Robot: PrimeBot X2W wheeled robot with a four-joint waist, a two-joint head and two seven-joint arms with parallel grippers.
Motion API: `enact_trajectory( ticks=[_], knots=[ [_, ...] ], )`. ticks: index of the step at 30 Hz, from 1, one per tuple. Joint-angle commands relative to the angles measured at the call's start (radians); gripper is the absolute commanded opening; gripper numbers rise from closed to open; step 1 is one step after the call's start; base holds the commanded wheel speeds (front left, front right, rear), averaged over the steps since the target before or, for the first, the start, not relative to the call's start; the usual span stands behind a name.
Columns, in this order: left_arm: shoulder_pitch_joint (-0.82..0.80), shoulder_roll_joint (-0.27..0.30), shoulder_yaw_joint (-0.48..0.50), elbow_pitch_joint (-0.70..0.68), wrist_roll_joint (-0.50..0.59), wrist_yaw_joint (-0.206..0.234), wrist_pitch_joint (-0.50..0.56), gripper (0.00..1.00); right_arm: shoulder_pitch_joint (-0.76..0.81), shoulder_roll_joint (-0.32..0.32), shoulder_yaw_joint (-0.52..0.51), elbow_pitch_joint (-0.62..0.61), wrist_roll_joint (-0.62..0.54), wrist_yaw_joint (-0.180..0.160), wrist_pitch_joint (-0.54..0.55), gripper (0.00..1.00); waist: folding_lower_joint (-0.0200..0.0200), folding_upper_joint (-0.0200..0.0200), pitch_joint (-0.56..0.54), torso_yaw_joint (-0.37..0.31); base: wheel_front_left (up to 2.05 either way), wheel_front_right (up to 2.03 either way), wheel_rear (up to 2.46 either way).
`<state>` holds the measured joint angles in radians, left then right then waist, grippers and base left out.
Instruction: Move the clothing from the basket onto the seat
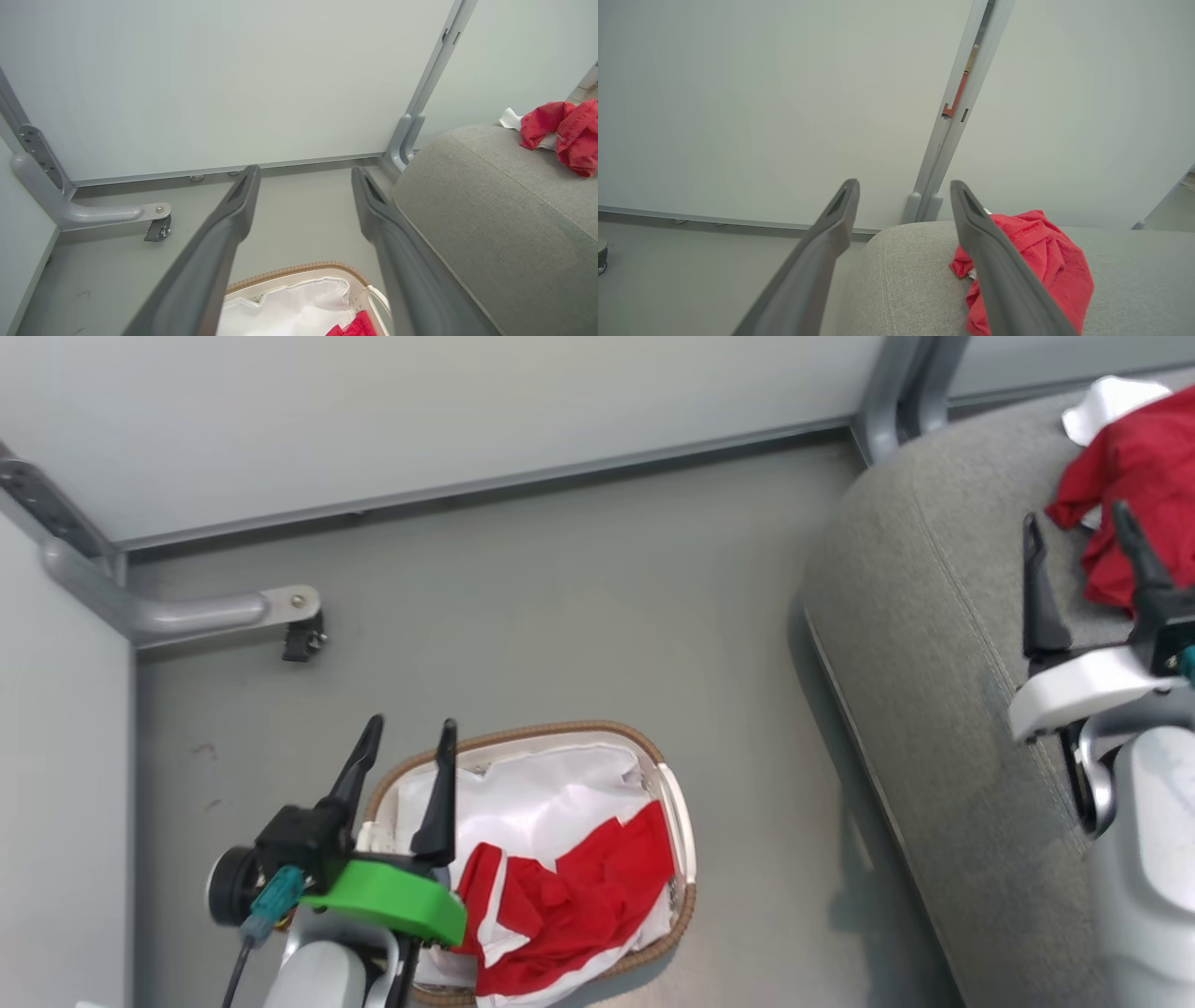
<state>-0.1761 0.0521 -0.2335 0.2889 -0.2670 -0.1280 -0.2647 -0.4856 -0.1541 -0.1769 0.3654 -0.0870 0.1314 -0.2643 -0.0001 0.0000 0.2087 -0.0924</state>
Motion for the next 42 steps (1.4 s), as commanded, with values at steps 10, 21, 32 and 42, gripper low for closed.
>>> enact_trajectory(
  ticks=[10, 21, 32, 42],
  knots=[
    [0.137, -0.001, 0.143, -0.018, -0.033, 0.023, 0.001, 1.00, 0.172, 0.092, 0.043, -0.061, 0.040, -0.001, 0.000, 1.00, 0.0001, 0.0000, -0.129, 0.105, 0.00, 0.00, 0.00],
    [0.196, -0.001, 0.159, -0.014, -0.059, 0.030, 0.001, 1.00, 0.326, 0.102, 0.088, -0.069, 0.178, -0.001, 0.000, 1.00, 0.0001, 0.0000, -0.170, 0.118, 0.00, 0.00, 0.00],
    [0.202, -0.001, 0.151, -0.006, -0.054, 0.024, 0.001, 1.00, 0.354, 0.102, 0.125, -0.054, 0.202, -0.001, 0.000, 1.00, 0.0001, 0.0000, -0.179, 0.109, 0.00, 0.00, 0.00],
    [0.195, -0.001, 0.148, -0.003, -0.053, 0.024, 0.001, 1.00, 0.353, 0.102, 0.139, -0.037, 0.202, -0.001, 0.000, 1.00, 0.0001, 0.0000, -0.178, 0.110, 0.00, 0.00, 0.00]
  ],
)
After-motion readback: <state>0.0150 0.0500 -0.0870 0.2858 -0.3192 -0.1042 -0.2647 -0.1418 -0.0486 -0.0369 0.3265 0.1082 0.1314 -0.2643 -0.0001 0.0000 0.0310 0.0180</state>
